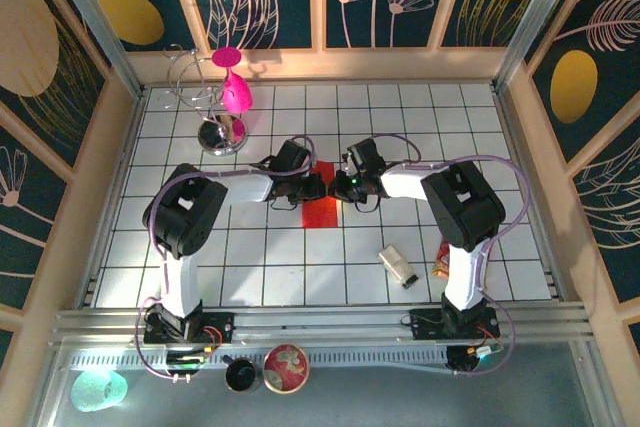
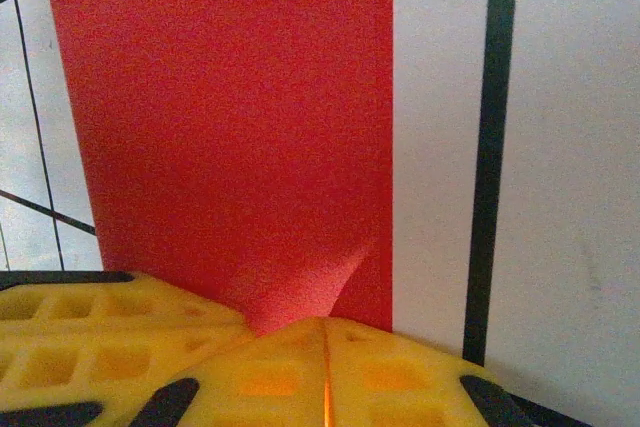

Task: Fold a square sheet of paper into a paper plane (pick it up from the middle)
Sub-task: First fold the square sheet of paper in half at the center of the table.

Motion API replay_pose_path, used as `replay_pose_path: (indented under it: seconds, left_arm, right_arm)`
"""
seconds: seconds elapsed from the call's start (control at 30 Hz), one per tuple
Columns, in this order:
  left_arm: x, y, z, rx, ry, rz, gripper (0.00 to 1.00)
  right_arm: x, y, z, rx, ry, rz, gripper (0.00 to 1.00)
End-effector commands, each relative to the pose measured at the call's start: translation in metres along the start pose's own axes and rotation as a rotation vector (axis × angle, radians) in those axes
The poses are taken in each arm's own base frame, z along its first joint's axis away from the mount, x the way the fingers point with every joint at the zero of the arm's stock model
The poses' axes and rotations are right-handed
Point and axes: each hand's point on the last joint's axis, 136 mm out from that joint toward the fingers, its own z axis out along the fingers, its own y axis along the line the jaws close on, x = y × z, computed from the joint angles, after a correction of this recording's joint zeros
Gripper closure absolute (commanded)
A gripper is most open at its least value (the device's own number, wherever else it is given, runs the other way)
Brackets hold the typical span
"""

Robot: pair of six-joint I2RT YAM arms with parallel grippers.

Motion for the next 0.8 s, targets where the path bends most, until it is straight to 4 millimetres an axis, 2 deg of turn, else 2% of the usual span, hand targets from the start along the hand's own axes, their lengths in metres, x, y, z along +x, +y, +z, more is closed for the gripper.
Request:
replay_pose_path:
  seconds: [0.0,0.3,0.47,0.6,0.7,0.77]
  left_arm:
    - [0.007,0.013,0.009,-0.034,0.032,0.0,0.95]
    - [0.014,0.04,-0.006,-0.011,0.063,-0.008,0.95]
    - [0.019,0.073,-0.014,-0.099,0.107,0.007,0.95]
    - [0.015,0.092,-0.026,-0.166,0.097,0.009,0.97]
    - [0.007,0.096,-0.037,-0.203,0.078,0.029,0.97]
    - [0.0,0.09,-0.044,-0.205,0.062,0.046,0.97]
  right_arm:
    - [0.087,-0.118,0.021,0.414,0.232,0.068,0.91]
    - [0.103,-0.135,0.017,0.461,0.276,0.07,0.91]
    - [0.111,-0.145,0.015,0.489,0.299,0.062,0.91]
    - [0.113,-0.148,0.013,0.496,0.302,0.063,0.91]
    - [0.113,-0.147,0.014,0.49,0.303,0.063,0.91]
    - [0.112,-0.147,0.015,0.491,0.301,0.061,0.91]
